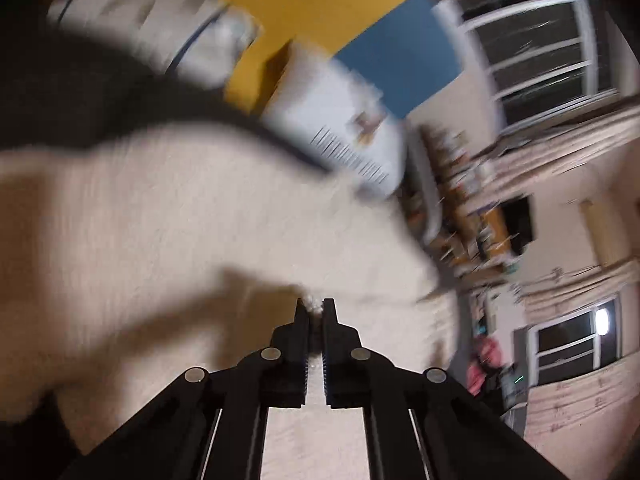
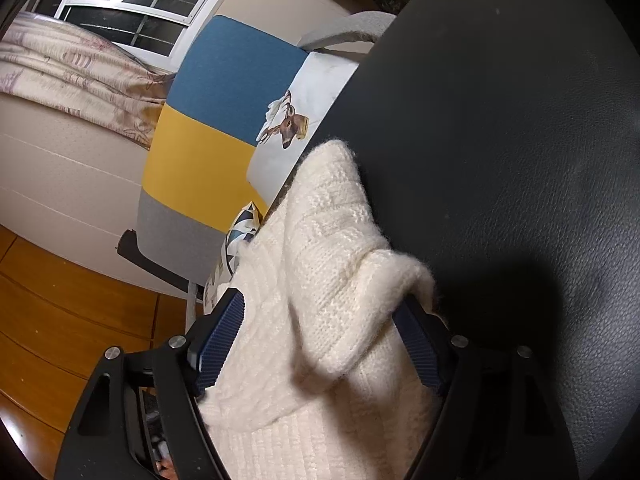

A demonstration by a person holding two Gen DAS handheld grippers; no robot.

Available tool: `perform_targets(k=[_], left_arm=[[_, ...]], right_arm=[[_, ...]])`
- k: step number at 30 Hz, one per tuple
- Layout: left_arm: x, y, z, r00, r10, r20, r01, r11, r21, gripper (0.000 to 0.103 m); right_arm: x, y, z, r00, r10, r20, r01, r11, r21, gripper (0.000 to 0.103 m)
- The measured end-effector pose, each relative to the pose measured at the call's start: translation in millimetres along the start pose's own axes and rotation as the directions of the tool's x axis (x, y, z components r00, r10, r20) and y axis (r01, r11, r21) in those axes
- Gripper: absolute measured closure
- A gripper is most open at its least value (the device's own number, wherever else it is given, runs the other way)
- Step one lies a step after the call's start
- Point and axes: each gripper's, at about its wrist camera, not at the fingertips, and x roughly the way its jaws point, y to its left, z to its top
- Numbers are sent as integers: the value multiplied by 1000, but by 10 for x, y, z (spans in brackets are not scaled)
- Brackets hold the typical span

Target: Fold clothes

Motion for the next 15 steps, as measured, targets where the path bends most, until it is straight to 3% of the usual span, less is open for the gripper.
perform_targets(k=[2,7,11,15], left_arm=[[-172,-160,72,997,-47,57,44,998,43,99],[-285,-265,54,997,15,78,-27,988,155,99],[-26,133,-57,987,161,15,-162,982,93,99],[24,359,-122,978,204,-34,-203,979,35,99]], right_arm=[[-43,28,21,1000,8,20,-8,1000,-15,24],[30,44,3,1000,-11,-19,11,1000,-26,24],[56,3,-11,1000,1,-31,-1,1000,4,24],[59,-84,8,997,56,-48,-52,995,80,24]])
